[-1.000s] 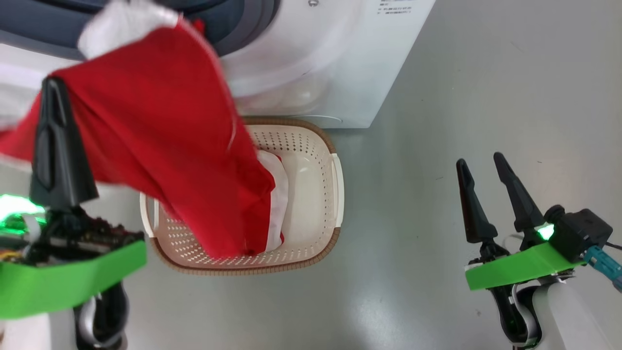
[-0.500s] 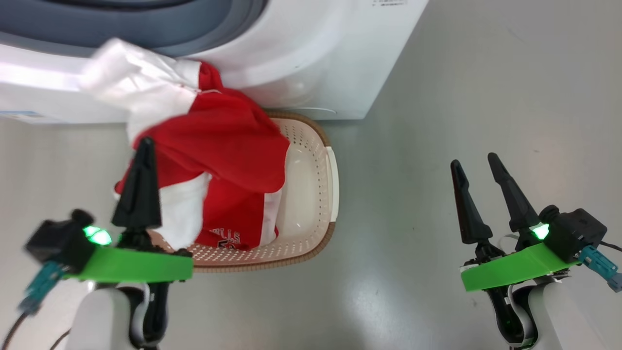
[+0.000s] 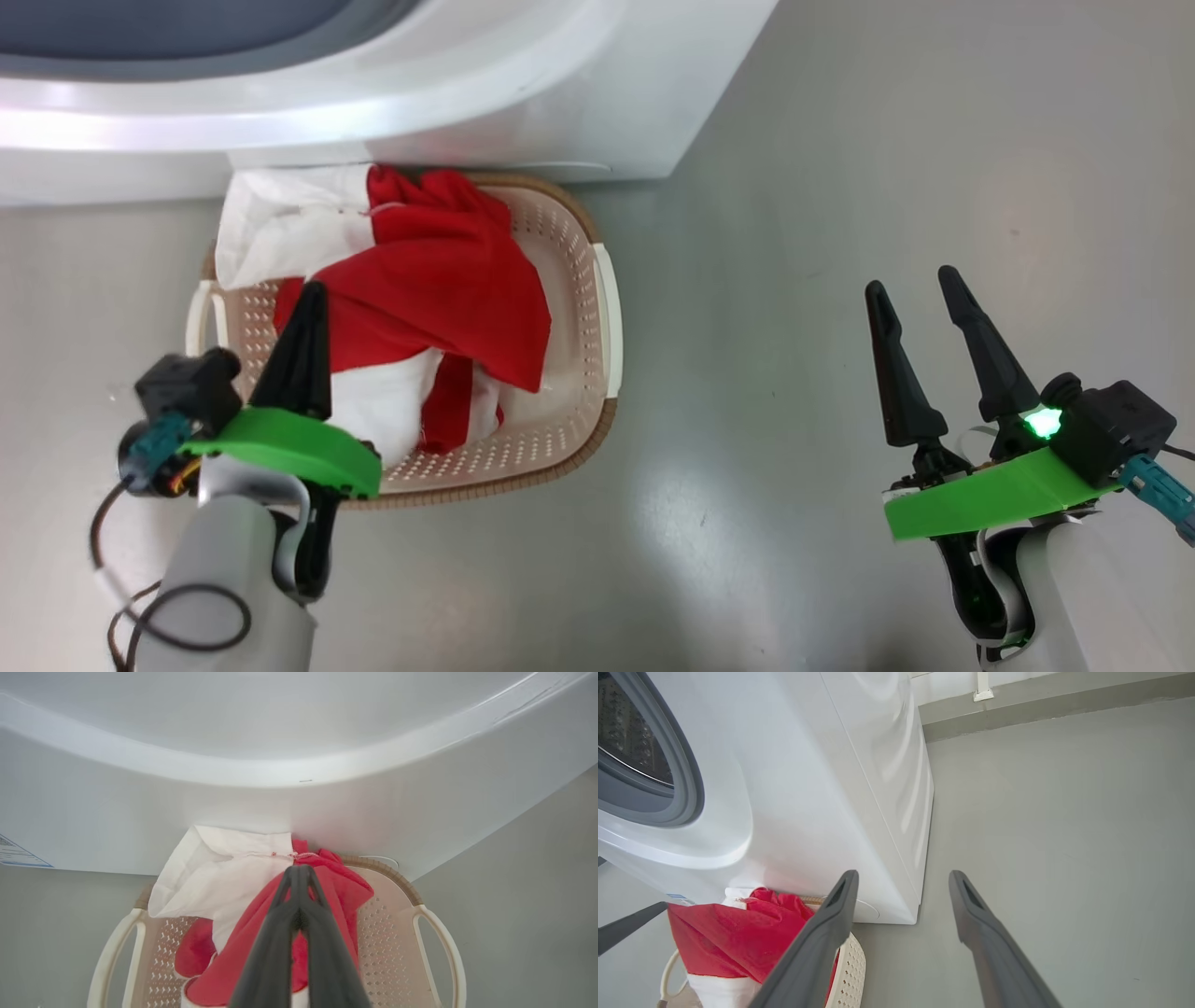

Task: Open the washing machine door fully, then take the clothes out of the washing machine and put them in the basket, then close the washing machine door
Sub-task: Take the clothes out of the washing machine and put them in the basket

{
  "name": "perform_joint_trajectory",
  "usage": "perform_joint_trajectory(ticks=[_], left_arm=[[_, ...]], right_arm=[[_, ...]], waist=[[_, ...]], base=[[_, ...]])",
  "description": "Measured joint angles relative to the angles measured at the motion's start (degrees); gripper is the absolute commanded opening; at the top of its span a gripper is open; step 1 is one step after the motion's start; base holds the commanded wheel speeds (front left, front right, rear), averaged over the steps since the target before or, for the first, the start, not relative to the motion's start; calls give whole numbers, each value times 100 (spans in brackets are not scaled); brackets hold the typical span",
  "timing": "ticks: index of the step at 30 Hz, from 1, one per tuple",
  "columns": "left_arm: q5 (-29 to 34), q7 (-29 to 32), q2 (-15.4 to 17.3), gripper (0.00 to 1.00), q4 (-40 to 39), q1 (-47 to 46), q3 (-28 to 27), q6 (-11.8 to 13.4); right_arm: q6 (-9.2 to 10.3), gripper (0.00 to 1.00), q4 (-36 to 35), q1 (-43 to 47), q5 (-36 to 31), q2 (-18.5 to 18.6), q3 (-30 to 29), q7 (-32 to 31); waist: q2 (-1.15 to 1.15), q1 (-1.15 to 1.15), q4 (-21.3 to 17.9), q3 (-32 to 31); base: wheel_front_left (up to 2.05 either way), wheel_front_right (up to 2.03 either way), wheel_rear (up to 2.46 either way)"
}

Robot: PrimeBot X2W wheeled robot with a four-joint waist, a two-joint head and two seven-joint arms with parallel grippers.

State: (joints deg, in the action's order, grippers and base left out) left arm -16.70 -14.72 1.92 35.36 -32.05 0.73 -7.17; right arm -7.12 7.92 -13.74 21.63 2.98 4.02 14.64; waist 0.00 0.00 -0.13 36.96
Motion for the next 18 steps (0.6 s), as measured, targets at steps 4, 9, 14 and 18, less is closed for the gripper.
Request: perform_joint_trajectory(ticks=[4,9,14,18], left_arm=[[70,0,41,0,566,-302,45,0],[158,0,86,0,1335,-695,105,0],[211,0,111,0,1878,-993,67,0],[238,0,105,0,1930,-1112,30,0]], right_arm=[[0,100,-22,-83,1,0,13,0],[0,100,-58,-183,0,1,4,0],[0,100,-57,-186,0,0,15,0],[0,100,-57,-188,0,1,3,0]], waist=[[0,0,-45,169],[0,0,-84,358],[0,0,-112,467],[0,0,-127,481]], base=[[0,0,0],[0,0,0],[0,0,0],[0,0,0]])
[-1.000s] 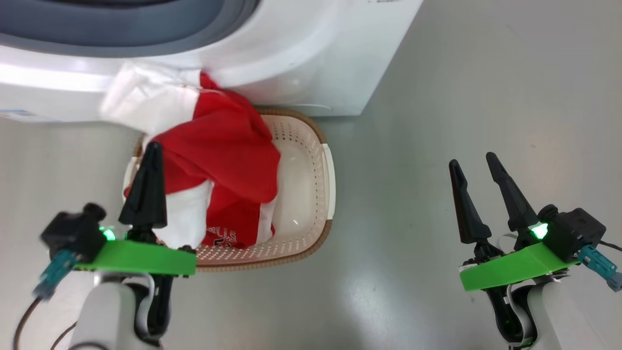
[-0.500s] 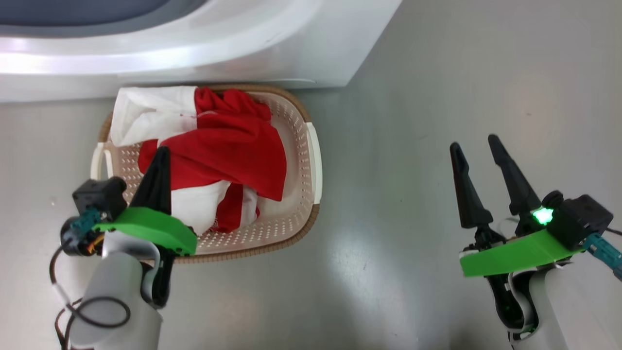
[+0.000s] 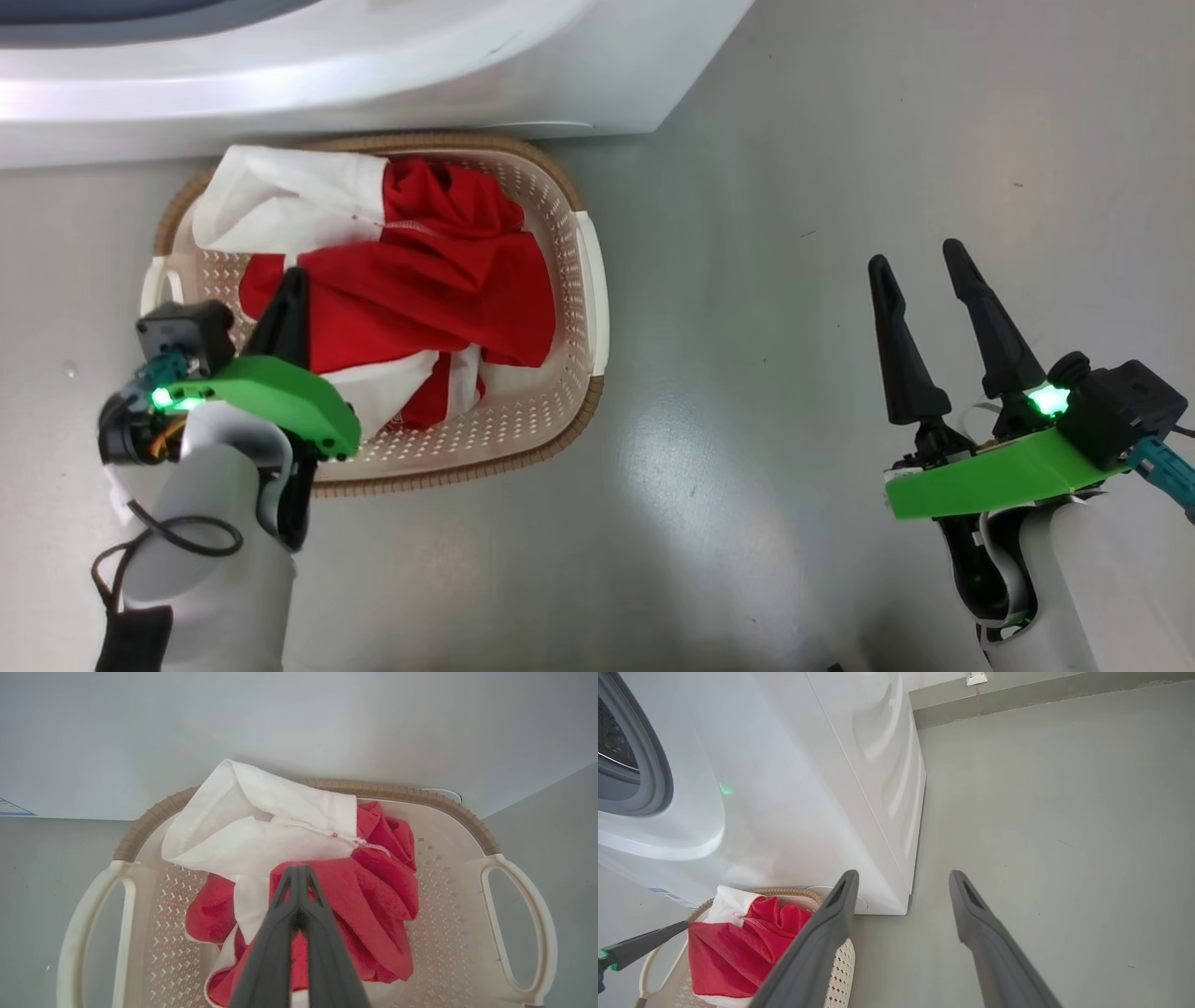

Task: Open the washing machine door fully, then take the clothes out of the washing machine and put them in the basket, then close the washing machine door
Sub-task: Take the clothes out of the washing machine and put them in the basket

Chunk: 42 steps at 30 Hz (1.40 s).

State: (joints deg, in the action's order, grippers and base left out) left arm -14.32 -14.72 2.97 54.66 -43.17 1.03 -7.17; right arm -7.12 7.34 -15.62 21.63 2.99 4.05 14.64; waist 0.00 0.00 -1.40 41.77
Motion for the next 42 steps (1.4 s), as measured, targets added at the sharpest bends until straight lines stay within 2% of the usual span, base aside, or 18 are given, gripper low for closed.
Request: perform_joint_trajectory(ticks=[1,2,4,7,8,9,20,42], left_arm=[[27,0,-1,1,9,-27,-19,0],[32,0,-2,7,9,-42,-40,0],[32,0,-12,29,13,-47,-79,0],[34,0,-19,54,31,-47,-107,0],[55,0,-21,92,24,-46,-125,0],[67,0,-22,100,11,-42,-140,0],[65,0,-62,100,-632,572,-285,0],[114,0,10,100,-2885,2627,-467,0]], right_arm=[[0,100,0,-1,0,-1,-7,0],[0,100,0,-2,0,-1,-13,0],[0,100,0,-3,0,0,-25,0],[0,100,7,-7,-1,-1,-33,0],[0,100,18,-12,-2,-1,-34,0],[0,100,29,-13,-2,-1,-34,0],[0,100,213,20,-4,-1,-62,0],[0,100,599,936,-8,-4,94,-1]], waist=[[0,0,2,-2],[0,0,5,-7],[0,0,13,-19],[0,0,24,-59],[0,0,35,-103],[0,0,39,-132],[0,0,87,-677],[0,0,77,-2428]], base=[[0,0,0],[0,0,0],[0,0,0],[0,0,0],[0,0,0],[0,0,0],[0,0,0],[0,0,0]])
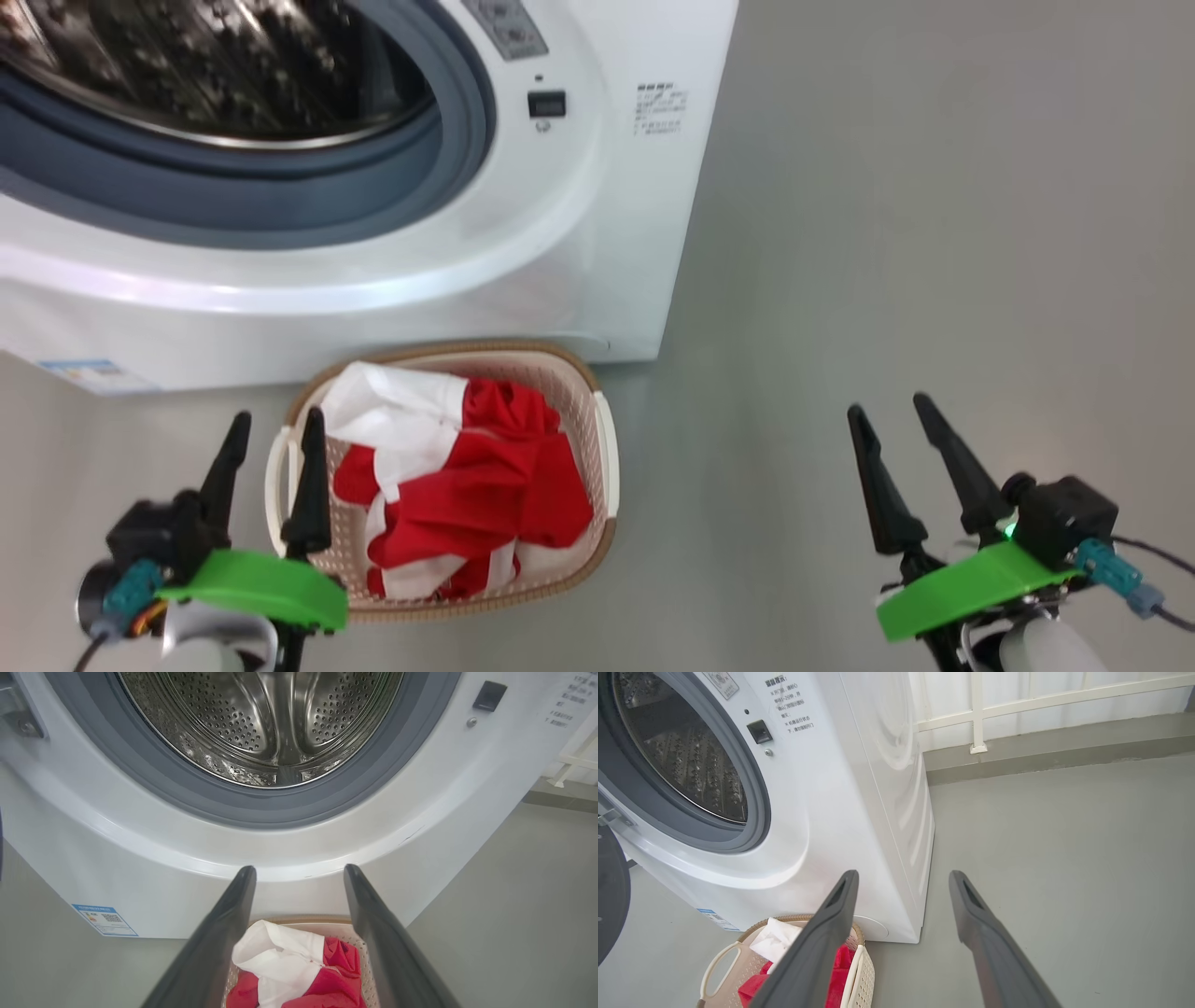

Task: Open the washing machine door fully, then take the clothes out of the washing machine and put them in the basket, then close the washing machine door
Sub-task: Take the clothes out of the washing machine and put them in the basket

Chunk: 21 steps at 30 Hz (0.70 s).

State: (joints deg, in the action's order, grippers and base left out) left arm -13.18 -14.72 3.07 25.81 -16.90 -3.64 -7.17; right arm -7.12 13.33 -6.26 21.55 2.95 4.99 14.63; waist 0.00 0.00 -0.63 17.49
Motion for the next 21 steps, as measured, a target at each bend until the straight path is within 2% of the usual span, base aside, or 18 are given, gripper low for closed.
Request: perform_joint_trajectory(ticks=[11,21], left_arm=[[158,0,13,100,-944,996,-87,0],[169,0,0,100,-1415,1835,-343,0]], right_arm=[[0,100,49,567,3,114,44,0],[0,100,43,940,29,169,46,0]], waist=[[0,0,-39,-783],[0,0,-74,-1288]], base=[[0,0,0],[0,0,0]])
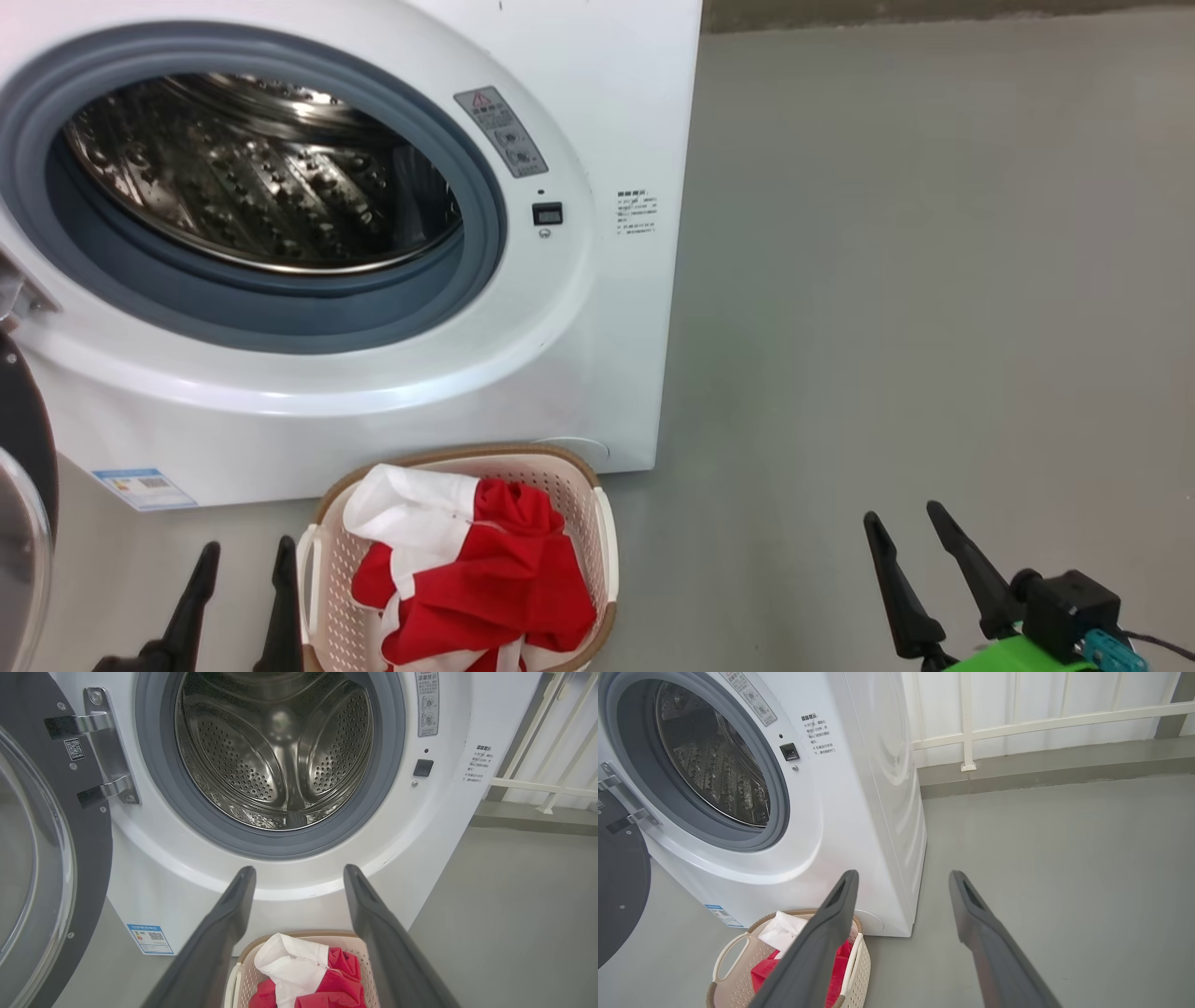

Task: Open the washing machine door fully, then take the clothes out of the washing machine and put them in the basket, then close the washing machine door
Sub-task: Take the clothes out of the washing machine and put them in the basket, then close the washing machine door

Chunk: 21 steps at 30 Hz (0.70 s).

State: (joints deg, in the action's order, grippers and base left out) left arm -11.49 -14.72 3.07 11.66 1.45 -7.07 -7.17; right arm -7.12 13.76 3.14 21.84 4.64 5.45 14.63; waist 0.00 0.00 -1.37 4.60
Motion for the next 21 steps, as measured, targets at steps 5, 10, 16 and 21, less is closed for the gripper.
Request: perform_joint_trajectory(ticks=[5,10,16,21], left_arm=[[94,0,-5,100,-218,259,-51,0],[98,0,-21,100,-416,498,-116,0],[102,0,-31,100,-512,578,-185,0],[102,0,-34,100,-519,578,-183,0]], right_arm=[[0,100,-59,178,29,47,-79,0],[0,100,-118,283,29,56,-125,0],[0,100,-169,283,29,57,-157,0],[0,100,-174,283,27,56,-193,0]], waist=[[0,0,-2,-122],[0,0,14,-155],[0,0,25,-124],[0,0,35,-98]], base=[[0,0,0],[0,0,0],[0,0,0],[0,0,0]])
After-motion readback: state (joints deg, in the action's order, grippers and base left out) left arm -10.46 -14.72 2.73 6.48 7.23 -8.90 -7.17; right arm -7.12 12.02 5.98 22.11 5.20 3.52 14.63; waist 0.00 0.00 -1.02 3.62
